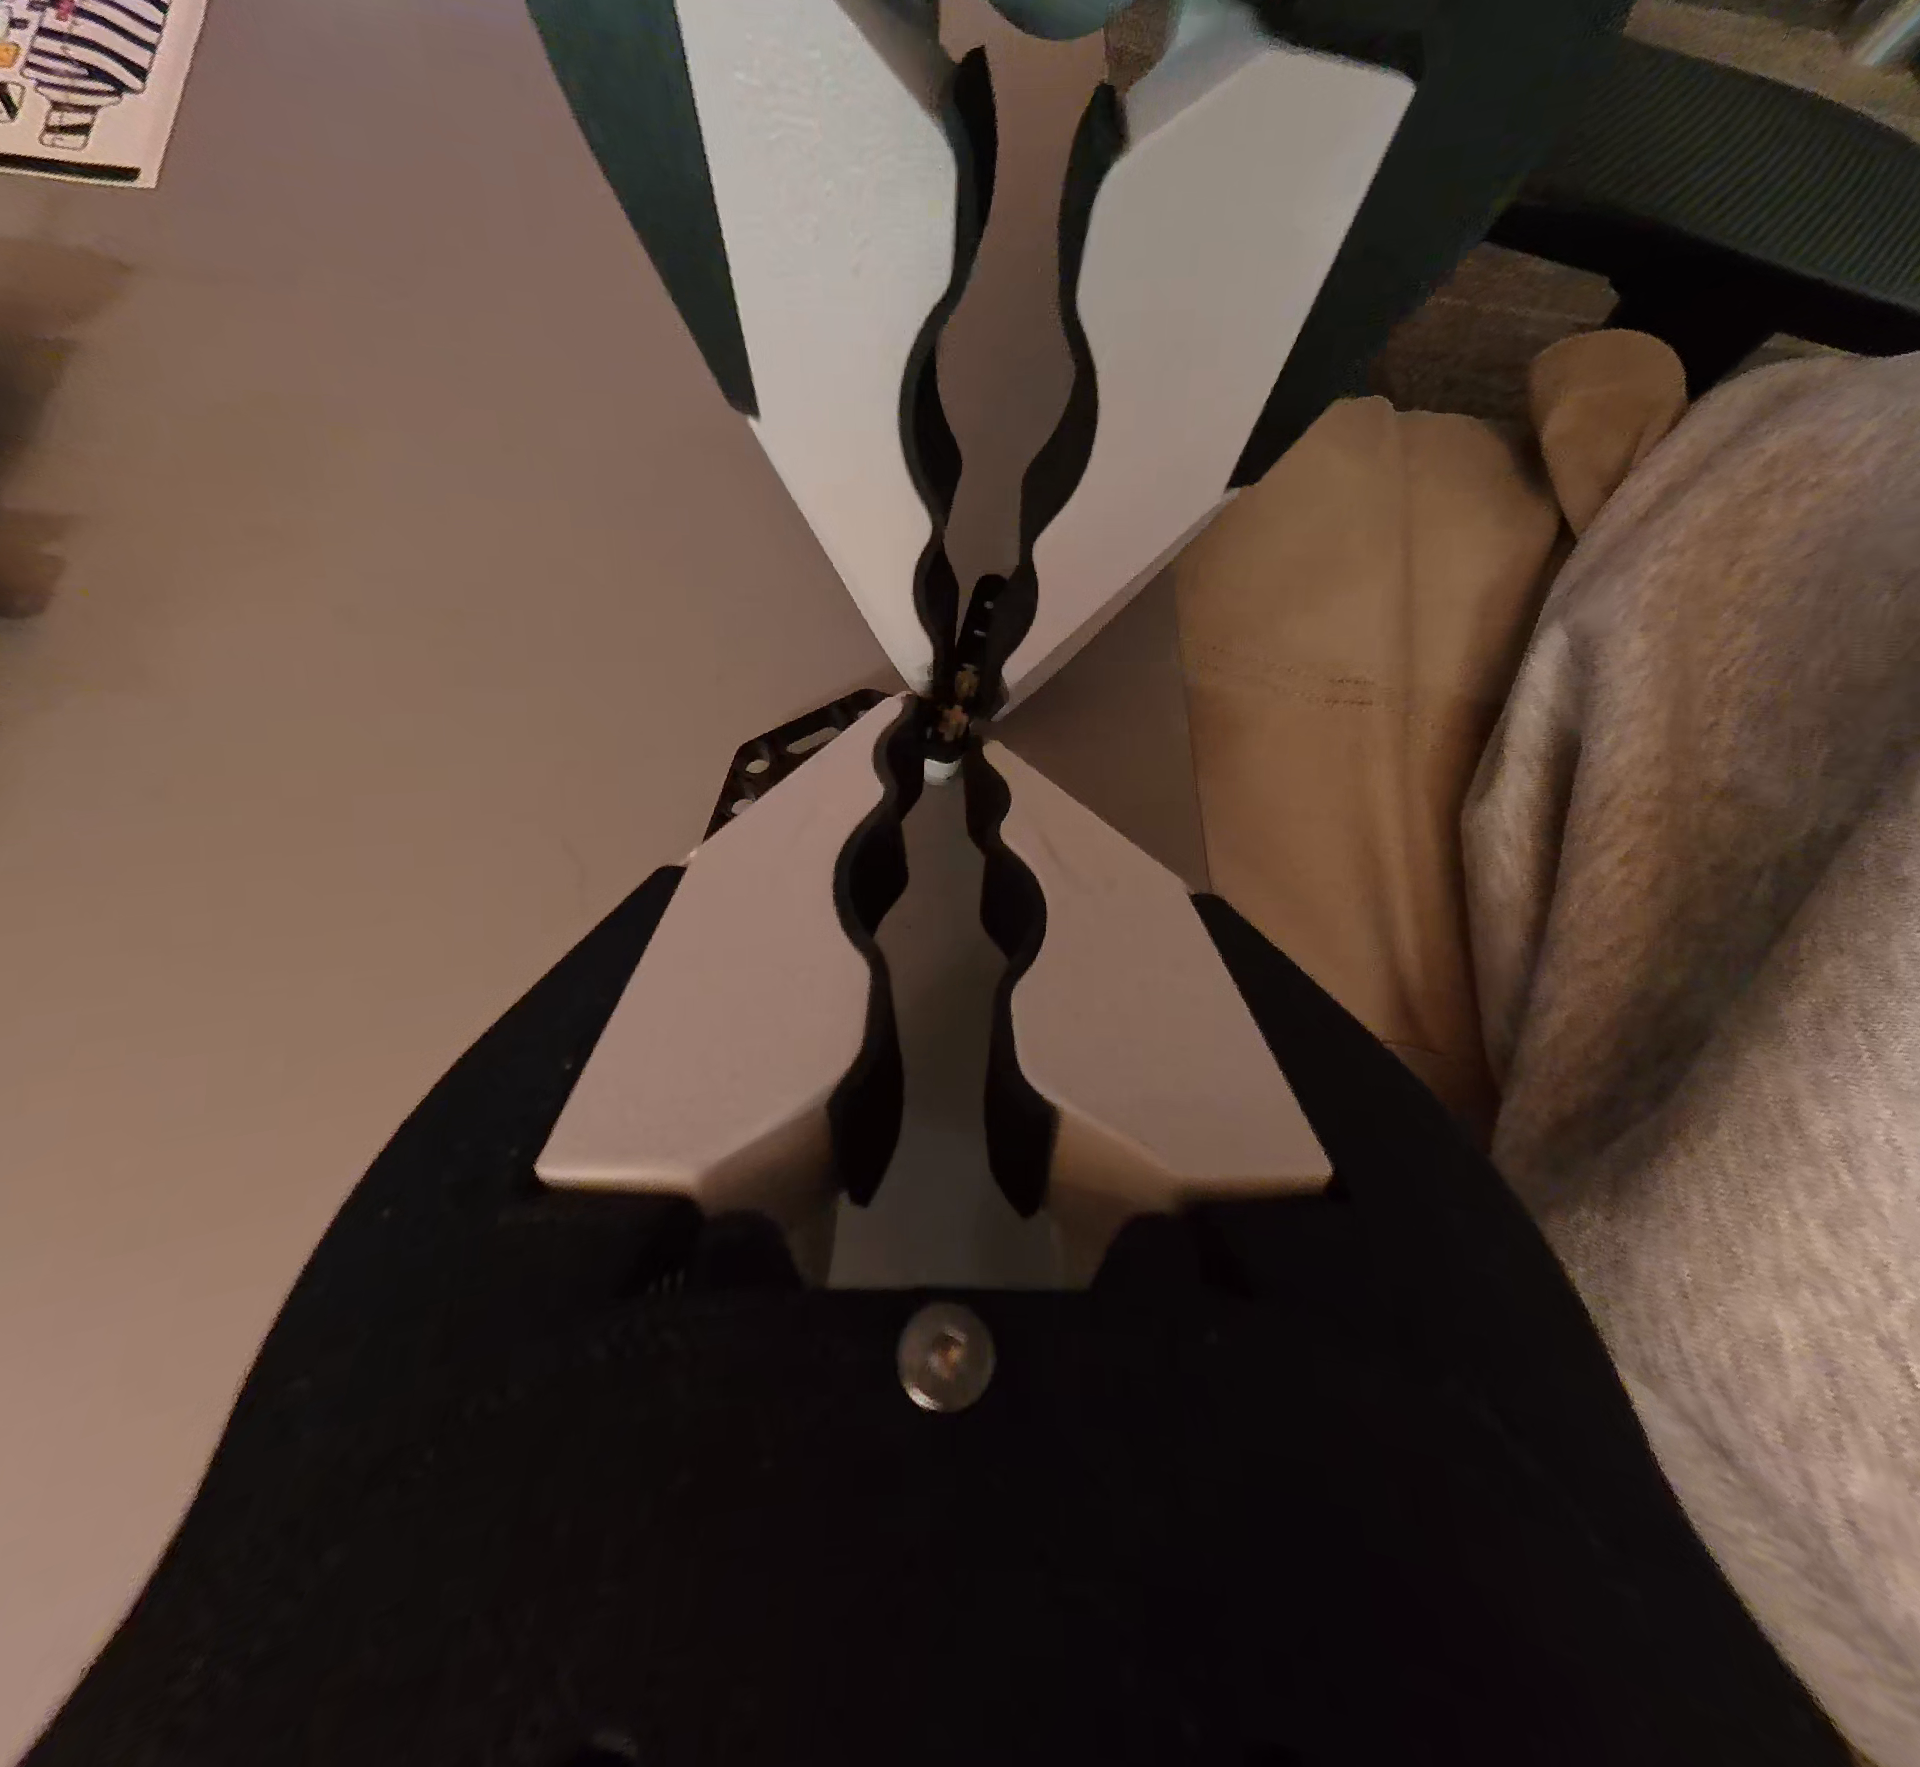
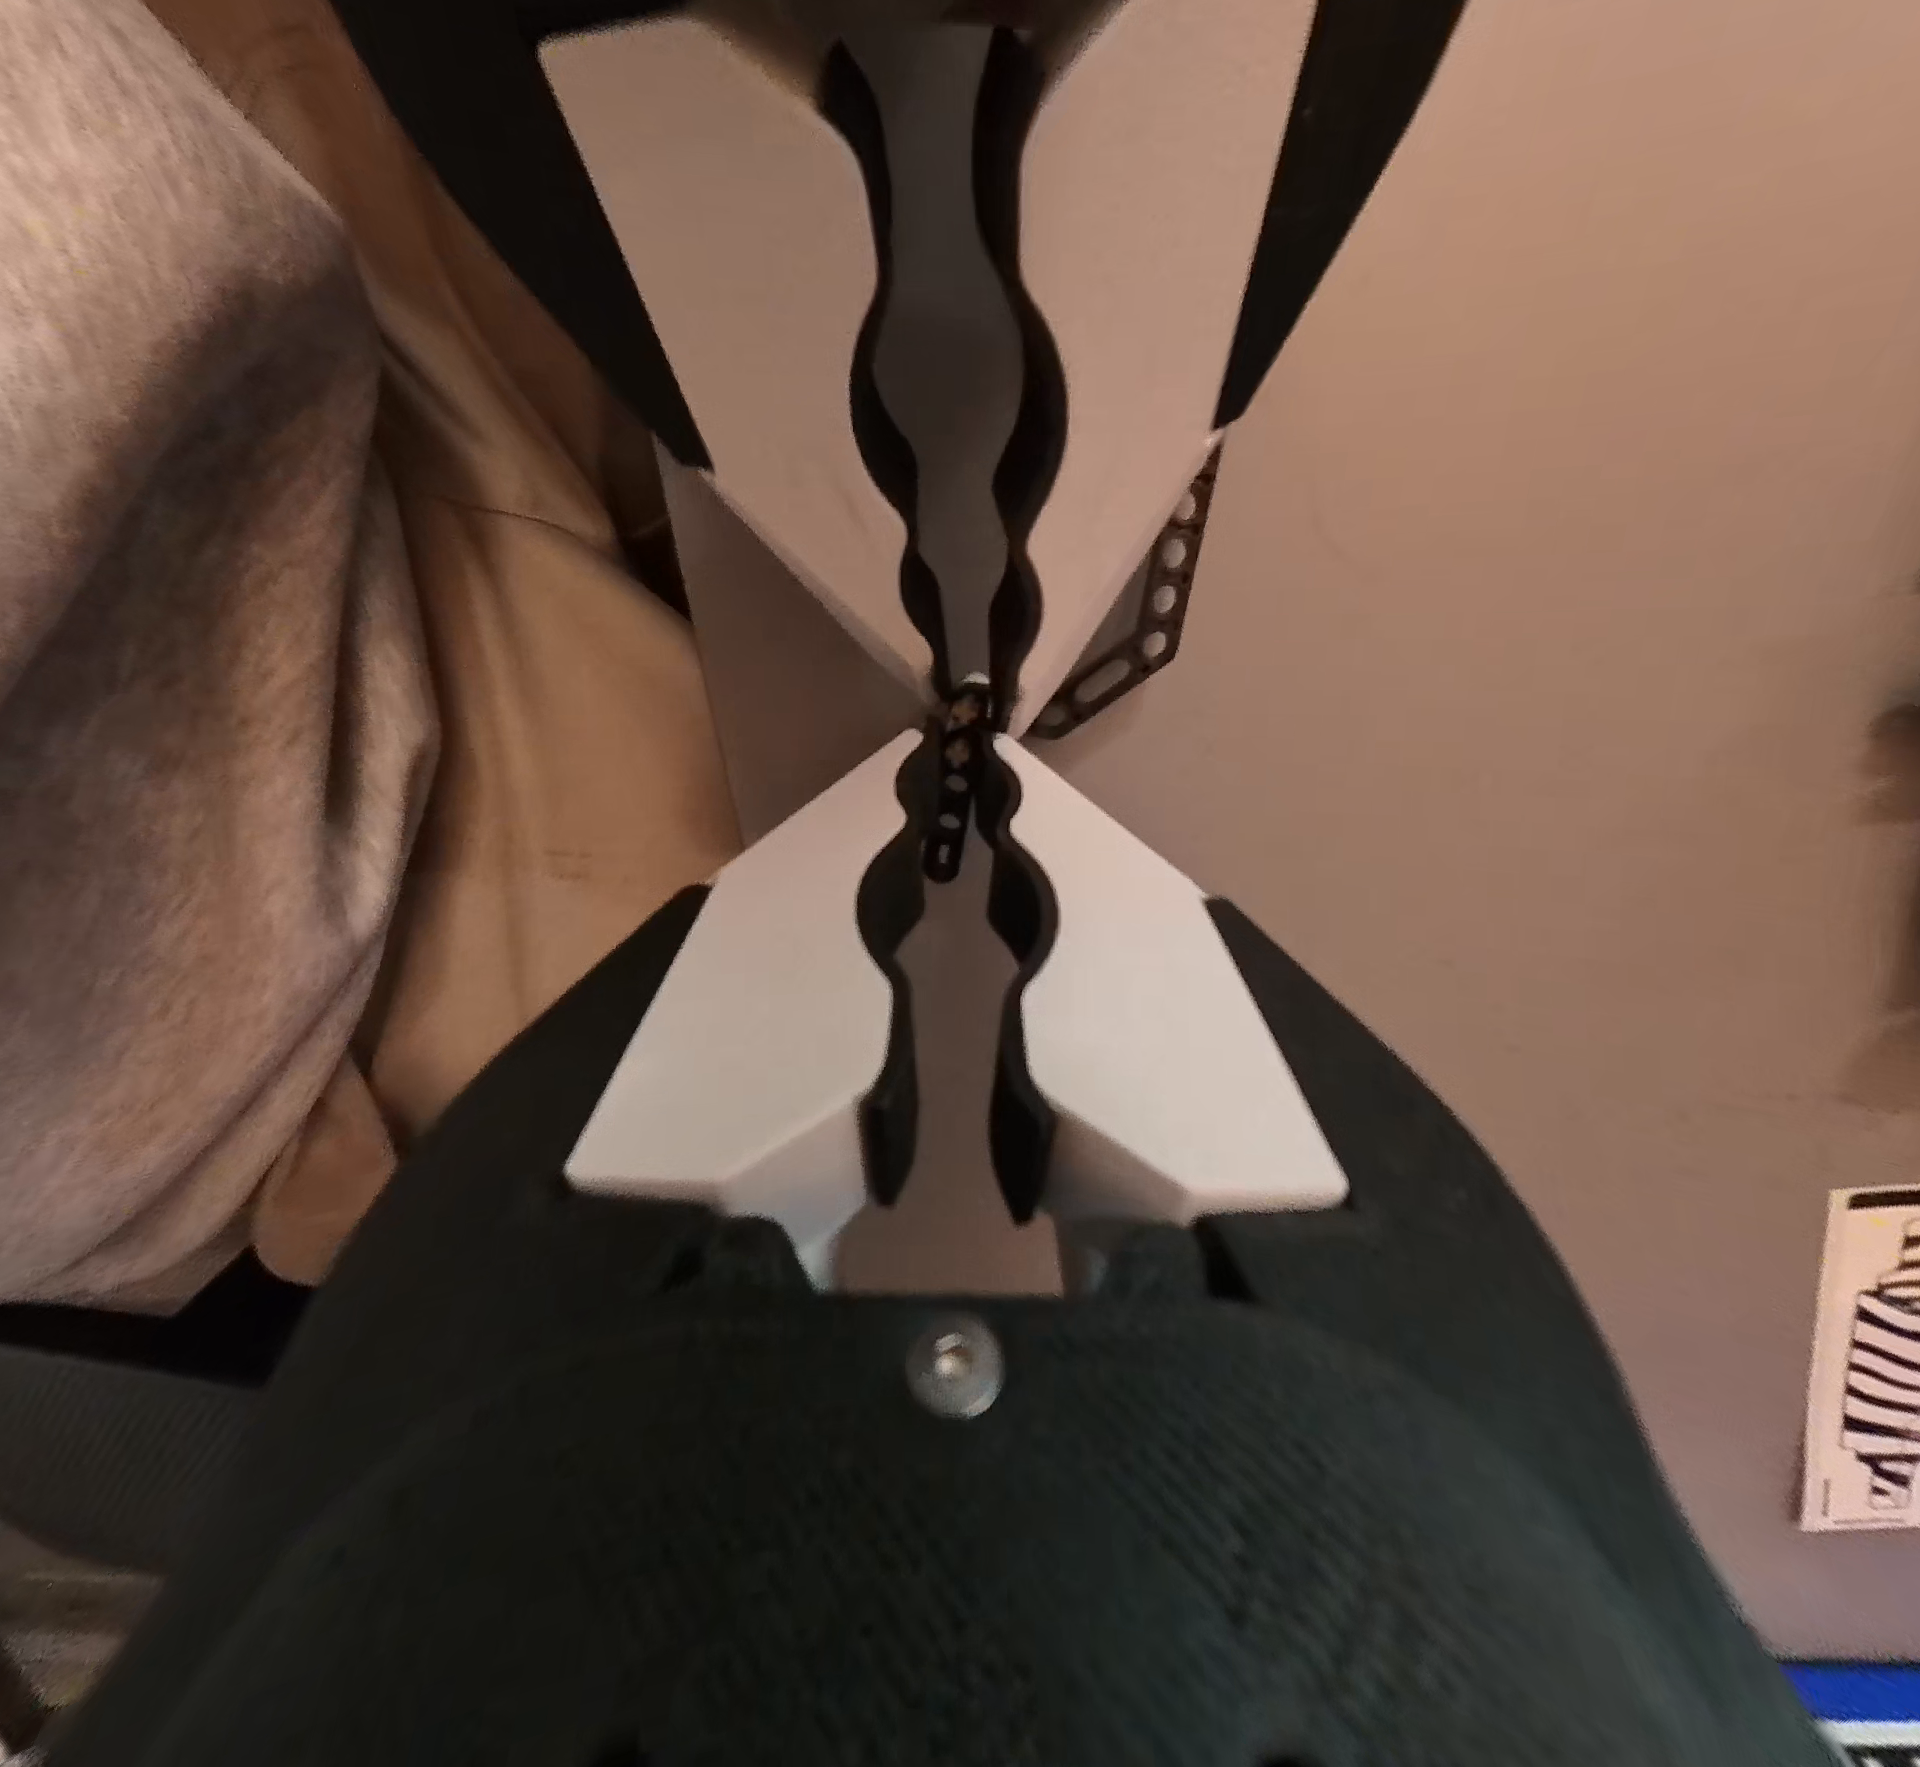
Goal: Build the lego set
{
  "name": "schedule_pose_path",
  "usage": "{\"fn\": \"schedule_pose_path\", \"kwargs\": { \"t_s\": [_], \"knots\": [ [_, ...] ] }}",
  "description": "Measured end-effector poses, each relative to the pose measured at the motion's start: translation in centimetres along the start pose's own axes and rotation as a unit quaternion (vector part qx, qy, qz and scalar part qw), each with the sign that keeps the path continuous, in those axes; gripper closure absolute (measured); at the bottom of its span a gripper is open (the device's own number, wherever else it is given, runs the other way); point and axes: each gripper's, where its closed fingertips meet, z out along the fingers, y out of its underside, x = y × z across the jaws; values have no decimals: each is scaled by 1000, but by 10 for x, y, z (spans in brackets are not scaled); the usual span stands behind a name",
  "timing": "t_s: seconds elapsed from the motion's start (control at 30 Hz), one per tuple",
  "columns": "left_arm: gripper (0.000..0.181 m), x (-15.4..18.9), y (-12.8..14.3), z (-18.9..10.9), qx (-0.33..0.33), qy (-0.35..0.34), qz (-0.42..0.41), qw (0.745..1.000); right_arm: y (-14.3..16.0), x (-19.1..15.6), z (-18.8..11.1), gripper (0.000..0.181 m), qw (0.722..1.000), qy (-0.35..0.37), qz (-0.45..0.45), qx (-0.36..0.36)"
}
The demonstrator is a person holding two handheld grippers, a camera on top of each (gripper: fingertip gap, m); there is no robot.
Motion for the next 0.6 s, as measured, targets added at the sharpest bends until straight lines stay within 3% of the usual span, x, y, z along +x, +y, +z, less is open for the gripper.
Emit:
{"fn": "schedule_pose_path", "kwargs": {
  "t_s": [0.4,0.47,0.53,0.6],
  "knots": [
    [175,0,0,0,0,-4,5,1000,-1,2,0,176,997,74,6,21],
    [174,-1,0,0,1,-9,4,1000,-2,5,-2,176,995,79,24,48],
    [174,-4,-1,-1,2,-15,-2,1000,-5,4,-8,158,992,74,44,94],
    [174,-4,0,-1,3,-14,-9,1000,-9,5,-22,152,983,86,66,150]
  ]
}}
